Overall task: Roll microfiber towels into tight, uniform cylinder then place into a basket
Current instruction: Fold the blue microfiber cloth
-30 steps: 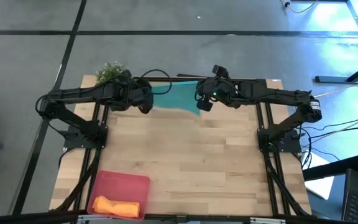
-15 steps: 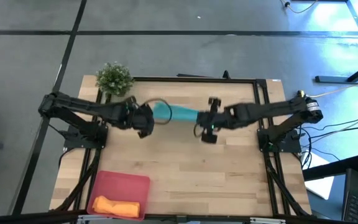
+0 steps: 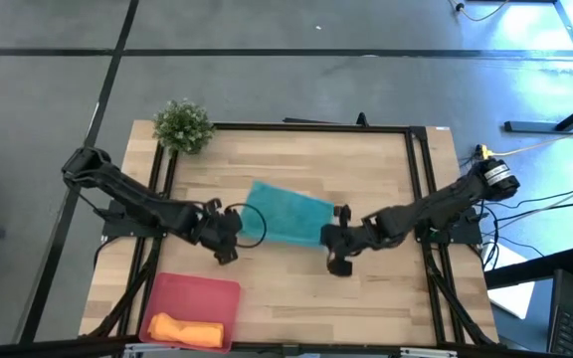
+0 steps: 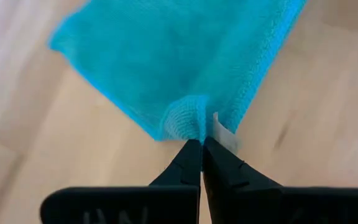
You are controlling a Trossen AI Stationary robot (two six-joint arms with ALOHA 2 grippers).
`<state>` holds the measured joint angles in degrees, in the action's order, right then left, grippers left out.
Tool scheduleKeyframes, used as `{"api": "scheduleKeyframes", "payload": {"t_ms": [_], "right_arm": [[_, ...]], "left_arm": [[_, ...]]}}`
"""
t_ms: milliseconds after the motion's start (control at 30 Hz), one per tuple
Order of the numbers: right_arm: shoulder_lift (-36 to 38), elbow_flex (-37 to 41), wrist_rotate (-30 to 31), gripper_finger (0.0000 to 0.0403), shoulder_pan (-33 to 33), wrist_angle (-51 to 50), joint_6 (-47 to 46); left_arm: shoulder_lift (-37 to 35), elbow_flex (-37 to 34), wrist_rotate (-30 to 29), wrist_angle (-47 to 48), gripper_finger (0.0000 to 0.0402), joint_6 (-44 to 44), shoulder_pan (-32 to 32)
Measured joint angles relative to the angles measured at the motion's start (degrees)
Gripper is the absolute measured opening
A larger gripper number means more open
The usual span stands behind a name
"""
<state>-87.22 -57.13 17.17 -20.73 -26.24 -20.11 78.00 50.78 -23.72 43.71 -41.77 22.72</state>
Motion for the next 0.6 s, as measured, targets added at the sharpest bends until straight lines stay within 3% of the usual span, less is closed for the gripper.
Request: {"api": "scheduleKeyframes", "payload": {"t_ms": [133,333,600], "right_arm": [[0.0,4.55,-2.22,0.0006,-2.84,7.83,-2.89],[0.0,8.12,-2.13,0.0006,-5.48,11.05,-7.54],[0.0,9.67,4.48,0.0006,-3.73,9.39,-9.86]], "left_arm": [[0.0,-3.67,0.65,-5.63,0.0,-3.18,3.12],[0.0,-7.07,-2.8,-12.37,0.0,-8.95,5.2],[0.0,-7.39,-9.57,-12.99,0.0,-8.56,1.44]]}}
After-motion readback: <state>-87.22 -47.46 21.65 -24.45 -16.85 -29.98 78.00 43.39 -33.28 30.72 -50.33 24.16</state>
